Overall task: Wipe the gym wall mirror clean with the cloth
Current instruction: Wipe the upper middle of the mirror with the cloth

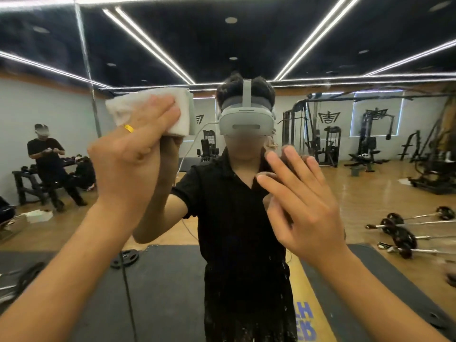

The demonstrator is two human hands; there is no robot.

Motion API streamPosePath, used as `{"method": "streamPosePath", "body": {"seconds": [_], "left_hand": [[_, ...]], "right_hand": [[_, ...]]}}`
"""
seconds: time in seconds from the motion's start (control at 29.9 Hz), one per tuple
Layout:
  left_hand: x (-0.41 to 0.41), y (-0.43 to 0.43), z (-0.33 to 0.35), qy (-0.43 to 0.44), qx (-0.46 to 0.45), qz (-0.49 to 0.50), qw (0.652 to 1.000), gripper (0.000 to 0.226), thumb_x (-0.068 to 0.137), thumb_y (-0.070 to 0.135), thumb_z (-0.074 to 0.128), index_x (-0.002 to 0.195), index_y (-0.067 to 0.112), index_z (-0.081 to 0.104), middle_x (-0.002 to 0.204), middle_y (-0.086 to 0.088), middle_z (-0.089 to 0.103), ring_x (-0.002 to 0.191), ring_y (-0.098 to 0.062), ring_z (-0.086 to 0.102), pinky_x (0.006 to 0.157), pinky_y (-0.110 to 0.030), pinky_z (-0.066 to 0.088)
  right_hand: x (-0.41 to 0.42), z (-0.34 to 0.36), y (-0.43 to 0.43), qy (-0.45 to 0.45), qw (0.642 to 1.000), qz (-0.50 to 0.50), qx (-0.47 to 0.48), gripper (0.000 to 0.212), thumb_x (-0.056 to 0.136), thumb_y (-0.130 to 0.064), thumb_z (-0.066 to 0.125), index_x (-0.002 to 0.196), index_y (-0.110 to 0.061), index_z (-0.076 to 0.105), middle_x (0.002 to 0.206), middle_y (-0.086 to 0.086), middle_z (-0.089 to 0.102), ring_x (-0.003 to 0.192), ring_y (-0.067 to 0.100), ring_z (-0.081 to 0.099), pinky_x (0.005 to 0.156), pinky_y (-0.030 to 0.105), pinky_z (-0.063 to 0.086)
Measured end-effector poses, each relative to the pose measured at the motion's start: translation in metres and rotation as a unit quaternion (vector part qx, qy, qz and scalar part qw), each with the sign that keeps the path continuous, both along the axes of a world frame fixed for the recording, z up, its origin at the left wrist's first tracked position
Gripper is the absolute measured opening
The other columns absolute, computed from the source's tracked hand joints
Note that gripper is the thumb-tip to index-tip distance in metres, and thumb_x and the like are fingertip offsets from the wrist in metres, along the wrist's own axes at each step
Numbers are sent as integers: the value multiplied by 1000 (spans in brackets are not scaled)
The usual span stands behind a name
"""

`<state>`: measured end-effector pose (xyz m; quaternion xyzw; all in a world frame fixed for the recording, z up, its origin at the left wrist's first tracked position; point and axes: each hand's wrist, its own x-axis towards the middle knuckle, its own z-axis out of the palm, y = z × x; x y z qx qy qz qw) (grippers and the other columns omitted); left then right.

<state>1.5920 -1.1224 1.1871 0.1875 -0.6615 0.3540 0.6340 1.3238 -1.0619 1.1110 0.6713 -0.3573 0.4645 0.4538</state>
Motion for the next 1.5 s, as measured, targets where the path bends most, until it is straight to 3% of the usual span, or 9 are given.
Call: {"method": "streamPosePath", "body": {"seconds": [0.17, 0.4, 0.64, 0.8, 0.97, 1.04, 1.14, 1.27, 1.5], "left_hand": [[3, -2, -11, -39, -38, 9, 998, 27, 106, 9, 59, 133, 6, 57, 134, -12, 60, 122, -33, 65, 98, -48, 57], [-24, -5, 46, 34, -18, -4, 999, 35, 108, 26, 49, 130, 5, 67, 130, -14, 68, 118, -31, 68, 95, -48, 60], [-12, 5, -39, -48, -26, 4, 999, 31, 100, 5, 63, 131, 8, 60, 135, -7, 59, 126, -28, 62, 112, -31, 47], [2, -3, 7, -42, -45, 46, 997, 27, 107, 14, 56, 130, 3, 65, 133, -11, 62, 124, -30, 63, 103, -36, 53], [15, -8, 78, 67, -27, 44, 996, 28, 109, 15, 53, 130, 5, 68, 129, -9, 68, 123, -11, 58, 108, -7, 38], [9, -8, 65, 66, -21, 36, 997, 27, 107, 11, 56, 129, 4, 69, 126, -15, 70, 118, -18, 66, 106, -9, 41], [0, -4, 11, 21, -19, 46, 999, 30, 104, 6, 59, 132, 9, 66, 130, -15, 68, 108, -32, 71, 97, -33, 57], [-1, -4, -38, -40, -37, 9, 998, 32, 101, 4, 63, 132, 8, 59, 137, -6, 59, 128, -27, 61, 114, -30, 45], [2, -8, 52, 7, -67, 34, 997, 23, 105, 8, 57, 122, 6, 72, 128, -8, 69, 123, -26, 65, 107, -24, 49]], "right_hand": [[1, -1, 0, 4, 1000, -9, -3, 35, 105, -18, 44, 132, -11, 66, 152, 13, 51, 150, 33, 39, 125, 52, 25], [1, -3, -3, 3, 1000, -9, -11, 35, 103, -15, 48, 129, -9, 69, 151, 13, 52, 148, 33, 41, 122, 57, 30], [-1, -3, -5, 1, 1000, 2, -18, 35, 104, -17, 47, 130, -11, 69, 150, 13, 53, 148, 33, 42, 123, 54, 30], [-3, -3, -4, 5, 1000, 1, -19, 34, 100, -14, 51, 129, -10, 69, 150, 13, 52, 148, 33, 41, 122, 57, 31], [-1, -3, -5, 1, 1000, 9, -19, 34, 105, -18, 46, 130, -11, 68, 150, 13, 53, 148, 32, 42, 122, 57, 31], [-1, -3, -5, 2, 1000, 8, -20, 34, 103, -16, 48, 130, -11, 67, 150, 12, 53, 148, 32, 41, 122, 56, 31], [-1, -3, -5, 0, 1000, 8, -26, 34, 103, -16, 47, 130, -11, 68, 150, 12, 53, 148, 32, 42, 122, 56, 31], [0, -3, -4, 0, 1000, 1, -24, 34, 99, -12, 51, 128, -9, 70, 149, 12, 54, 147, 33, 44, 121, 58, 32], [2, -3, -3, 2, 1000, -6, -21, 35, 97, -12, 52, 126, -7, 71, 148, 12, 55, 147, 33, 43, 122, 57, 31]]}}
